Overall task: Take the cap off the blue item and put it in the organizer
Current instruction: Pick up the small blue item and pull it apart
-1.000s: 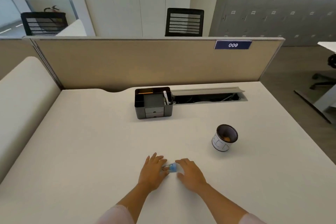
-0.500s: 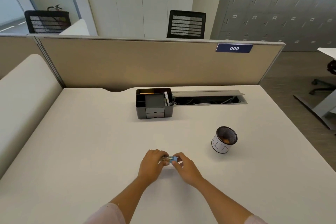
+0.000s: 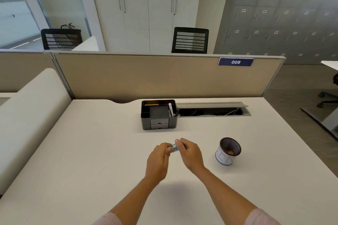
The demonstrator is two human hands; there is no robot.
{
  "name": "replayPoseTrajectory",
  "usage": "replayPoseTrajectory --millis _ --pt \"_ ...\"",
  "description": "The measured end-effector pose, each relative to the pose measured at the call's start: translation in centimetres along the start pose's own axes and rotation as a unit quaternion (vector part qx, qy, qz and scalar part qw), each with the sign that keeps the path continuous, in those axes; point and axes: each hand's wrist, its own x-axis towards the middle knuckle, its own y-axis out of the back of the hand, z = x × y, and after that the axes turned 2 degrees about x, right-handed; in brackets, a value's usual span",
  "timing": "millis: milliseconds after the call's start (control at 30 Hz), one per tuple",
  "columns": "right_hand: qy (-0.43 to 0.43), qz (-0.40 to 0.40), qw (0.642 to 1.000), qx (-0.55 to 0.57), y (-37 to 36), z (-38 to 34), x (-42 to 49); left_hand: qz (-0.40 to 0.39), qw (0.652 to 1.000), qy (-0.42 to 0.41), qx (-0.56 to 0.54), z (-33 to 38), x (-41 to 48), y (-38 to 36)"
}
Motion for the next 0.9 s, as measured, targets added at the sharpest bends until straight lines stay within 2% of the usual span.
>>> replayPoseTrajectory --millis 167,233,433,500,567,667,733,833,900 --pt "0.024 0.014 1.000 -0.004 0.0 -1.5 0.6 0.051 0.988 0.136 -0.059 2.2 0.8 0.3" --pt "0.033 0.022 0.999 0.001 0.0 -2.0 0.7 0.054 0.985 0.157 -0.047 2.7 1.4 0.6" --pt "0.075 0.025 0.996 -0.034 0.7 -2.8 1.0 -0.070 0.977 0.200 -0.027 2.3 3.2 1.7" --pt "0.100 0.020 0.994 -0.047 1.0 -3.1 1.2 -0.126 0.963 0.214 -0.102 2.2 3.4 2.3" --pt "0.140 0.004 0.988 -0.072 1.3 -3.2 1.5 -0.175 0.935 0.249 -0.183 2.2 3.5 2.9" --pt "0.180 -0.012 0.979 -0.096 1.7 -3.2 1.7 -0.199 0.924 0.268 -0.188 2.4 3.4 3.4" --pt "0.169 -0.001 0.983 -0.073 1.8 -3.1 1.8 -0.189 0.924 0.275 -0.188 2.5 3.5 3.4" --pt "0.097 0.043 0.994 0.015 1.7 -2.7 2.0 -0.147 0.924 0.298 -0.191 2.0 3.5 3.3" --pt "0.052 0.045 0.997 0.018 1.5 -1.9 1.8 -0.131 0.921 0.309 -0.197 1.5 3.4 3.1"
